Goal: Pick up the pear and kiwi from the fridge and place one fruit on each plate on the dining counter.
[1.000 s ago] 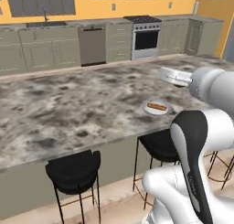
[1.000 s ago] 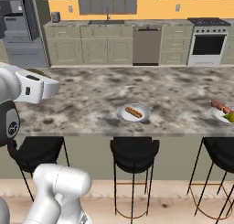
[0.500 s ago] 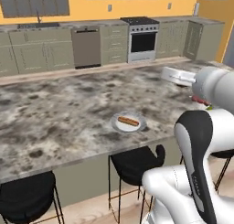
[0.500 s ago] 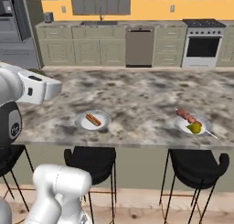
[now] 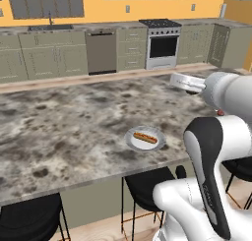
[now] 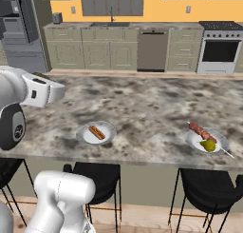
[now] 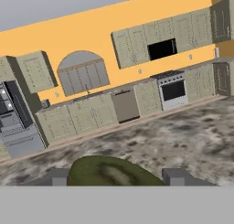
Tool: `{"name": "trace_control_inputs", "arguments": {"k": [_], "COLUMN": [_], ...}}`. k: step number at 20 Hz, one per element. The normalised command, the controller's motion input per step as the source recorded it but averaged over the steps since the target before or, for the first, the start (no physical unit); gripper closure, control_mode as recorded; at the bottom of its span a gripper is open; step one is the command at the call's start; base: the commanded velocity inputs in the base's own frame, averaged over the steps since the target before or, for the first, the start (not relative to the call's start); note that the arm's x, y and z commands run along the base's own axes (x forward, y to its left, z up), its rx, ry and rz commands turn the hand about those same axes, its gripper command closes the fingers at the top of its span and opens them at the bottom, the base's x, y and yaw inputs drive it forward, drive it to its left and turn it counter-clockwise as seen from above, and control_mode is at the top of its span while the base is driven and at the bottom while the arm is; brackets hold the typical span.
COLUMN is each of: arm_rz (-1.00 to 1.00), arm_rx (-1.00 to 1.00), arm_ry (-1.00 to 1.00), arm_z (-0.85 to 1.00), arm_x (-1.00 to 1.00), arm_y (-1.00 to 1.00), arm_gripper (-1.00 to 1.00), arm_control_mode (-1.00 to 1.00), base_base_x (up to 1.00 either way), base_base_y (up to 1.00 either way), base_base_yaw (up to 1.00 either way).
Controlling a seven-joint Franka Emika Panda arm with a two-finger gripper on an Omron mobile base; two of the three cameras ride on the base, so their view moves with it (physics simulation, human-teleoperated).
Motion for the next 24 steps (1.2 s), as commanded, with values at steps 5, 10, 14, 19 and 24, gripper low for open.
{"name": "trace_control_inputs", "arguments": {"k": [5,10,14,19,24], "arm_rz": [0.16,0.17,0.11,0.07,0.05], "arm_rx": [0.06,0.0,0.0,-0.01,-0.04], "arm_ry": [0.81,0.79,0.58,0.4,0.17], "arm_z": [-0.61,-0.85,-0.84,-0.92,-0.84], "arm_x": [1.0,0.9,0.57,0.26,0.0], "arm_y": [-0.07,0.0,0.0,0.0,0.04], "arm_gripper": [1.0,1.0,1.0,1.0,1.0], "arm_control_mode": [-1.0,-1.0,-1.0,-1.0,-1.0], "base_base_x": [0.0,0.0,0.0,0.0,0.0], "base_base_y": [0.0,0.0,0.0,0.0,0.0], "base_base_yaw": [0.0,0.0,0.0,0.0,0.0]}}
